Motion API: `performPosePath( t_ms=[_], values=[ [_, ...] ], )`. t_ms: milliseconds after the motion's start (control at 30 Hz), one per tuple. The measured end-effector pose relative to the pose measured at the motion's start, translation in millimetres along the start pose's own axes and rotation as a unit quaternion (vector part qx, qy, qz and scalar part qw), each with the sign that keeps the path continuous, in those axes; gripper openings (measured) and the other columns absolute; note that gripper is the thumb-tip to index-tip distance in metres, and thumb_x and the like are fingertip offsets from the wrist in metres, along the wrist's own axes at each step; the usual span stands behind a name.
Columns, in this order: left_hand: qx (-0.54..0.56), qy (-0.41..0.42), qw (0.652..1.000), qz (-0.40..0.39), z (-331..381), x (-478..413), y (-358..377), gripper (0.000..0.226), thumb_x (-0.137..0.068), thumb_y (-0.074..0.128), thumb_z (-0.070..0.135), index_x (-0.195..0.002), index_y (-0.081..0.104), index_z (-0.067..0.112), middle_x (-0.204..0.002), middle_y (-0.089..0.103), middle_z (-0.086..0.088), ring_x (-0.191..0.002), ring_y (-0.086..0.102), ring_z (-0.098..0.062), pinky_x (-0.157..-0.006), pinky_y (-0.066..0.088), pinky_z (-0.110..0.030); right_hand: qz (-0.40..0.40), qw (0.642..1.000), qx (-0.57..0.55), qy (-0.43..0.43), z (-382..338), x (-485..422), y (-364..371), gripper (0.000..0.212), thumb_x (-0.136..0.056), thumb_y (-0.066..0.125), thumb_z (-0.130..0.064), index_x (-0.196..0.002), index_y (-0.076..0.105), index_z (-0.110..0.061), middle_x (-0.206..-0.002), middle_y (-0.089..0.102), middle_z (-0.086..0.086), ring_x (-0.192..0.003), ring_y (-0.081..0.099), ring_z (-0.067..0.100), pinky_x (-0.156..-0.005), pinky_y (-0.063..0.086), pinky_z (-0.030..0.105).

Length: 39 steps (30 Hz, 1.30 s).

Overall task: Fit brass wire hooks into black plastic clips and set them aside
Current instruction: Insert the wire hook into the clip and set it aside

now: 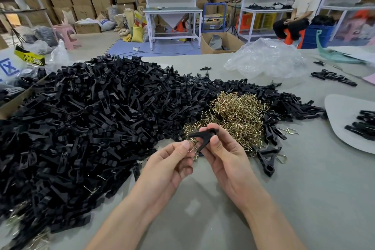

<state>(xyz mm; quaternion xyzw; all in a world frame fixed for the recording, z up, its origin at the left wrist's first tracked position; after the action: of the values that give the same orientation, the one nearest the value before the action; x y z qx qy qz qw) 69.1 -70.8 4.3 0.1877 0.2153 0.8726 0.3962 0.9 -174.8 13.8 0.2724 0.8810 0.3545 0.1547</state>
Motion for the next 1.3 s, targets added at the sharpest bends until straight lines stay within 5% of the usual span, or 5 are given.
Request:
performPosePath(
  t_ms=[500,833,1033,1300],
  values=[
    [-0.002,-0.042,0.998,0.041,-13.3,-1.3,-7.8,0.012,-0.076,0.075,0.028,-0.073,0.074,0.016,-0.071,0.064,-0.001,-0.059,0.053,-0.008,-0.059,0.047,-0.022,-0.033,0.992,0.109,-0.048,-3.9,2.0,3.1,0.020,-0.085,0.071,-0.019,-0.104,0.076,-0.019,-0.113,0.072,0.008,-0.106,0.069,0.024,-0.093,0.054,0.027],
    [0.020,-0.032,0.998,0.041,-13.9,-2.4,-8.6,0.018,-0.076,0.074,0.028,-0.084,0.075,0.013,-0.070,0.061,0.000,-0.059,0.051,-0.007,-0.056,0.044,-0.021,-0.041,0.989,0.135,-0.051,-2.6,2.2,3.7,0.020,-0.088,0.069,-0.017,-0.107,0.075,-0.017,-0.116,0.071,0.011,-0.108,0.068,0.025,-0.095,0.053,0.028],
    [-0.007,-0.016,0.997,0.080,-16.2,0.1,-13.5,0.015,-0.078,0.071,0.028,-0.070,0.069,0.016,-0.065,0.057,0.001,-0.056,0.047,-0.007,-0.062,0.041,-0.025,-0.052,0.970,0.227,-0.067,-4.6,4.8,4.0,0.025,-0.088,0.070,-0.030,-0.111,0.073,-0.022,-0.113,0.073,0.005,-0.109,0.069,0.025,-0.096,0.053,0.030],
    [-0.045,0.034,0.993,0.107,-11.1,5.1,-10.8,0.023,-0.092,0.066,0.021,-0.073,0.078,0.022,-0.068,0.060,0.005,-0.060,0.051,-0.004,-0.061,0.042,-0.023,-0.050,0.959,0.270,-0.065,-1.9,7.2,4.0,0.020,-0.095,0.065,-0.017,-0.112,0.073,-0.023,-0.112,0.073,0.006,-0.105,0.069,0.017,-0.091,0.052,0.023]
  ],
)
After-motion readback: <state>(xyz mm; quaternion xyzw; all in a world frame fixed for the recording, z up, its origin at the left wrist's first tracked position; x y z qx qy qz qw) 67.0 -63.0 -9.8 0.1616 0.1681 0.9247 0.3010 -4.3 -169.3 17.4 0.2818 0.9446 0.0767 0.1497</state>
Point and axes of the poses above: each hand's wrist, its own x-axis away from the middle knuckle, its own y-axis out of the palm, z = x × y, the point moved 9 cm from there along -x, towards the middle knuckle
